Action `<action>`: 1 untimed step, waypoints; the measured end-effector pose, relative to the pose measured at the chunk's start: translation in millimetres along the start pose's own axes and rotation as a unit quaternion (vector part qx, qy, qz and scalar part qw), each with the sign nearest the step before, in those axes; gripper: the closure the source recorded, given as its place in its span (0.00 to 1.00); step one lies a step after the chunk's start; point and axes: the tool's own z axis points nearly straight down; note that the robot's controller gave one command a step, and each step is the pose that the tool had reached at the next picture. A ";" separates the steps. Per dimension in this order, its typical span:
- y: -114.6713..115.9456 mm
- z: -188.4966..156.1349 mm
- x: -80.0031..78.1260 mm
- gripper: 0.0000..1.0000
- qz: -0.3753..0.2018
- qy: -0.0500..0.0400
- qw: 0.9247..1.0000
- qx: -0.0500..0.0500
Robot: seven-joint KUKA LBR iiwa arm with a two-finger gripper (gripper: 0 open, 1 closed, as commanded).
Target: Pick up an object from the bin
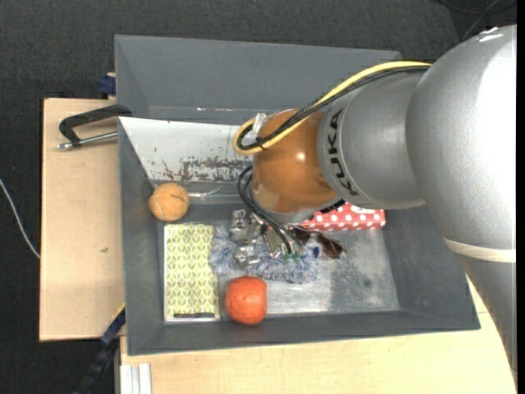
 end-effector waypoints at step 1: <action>-5.1 -200.5 3.7 1.00 -0.099 0.002 0.995 0.000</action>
Offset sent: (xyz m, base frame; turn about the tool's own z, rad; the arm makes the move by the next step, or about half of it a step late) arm 0.0000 0.0000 0.0000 0.0000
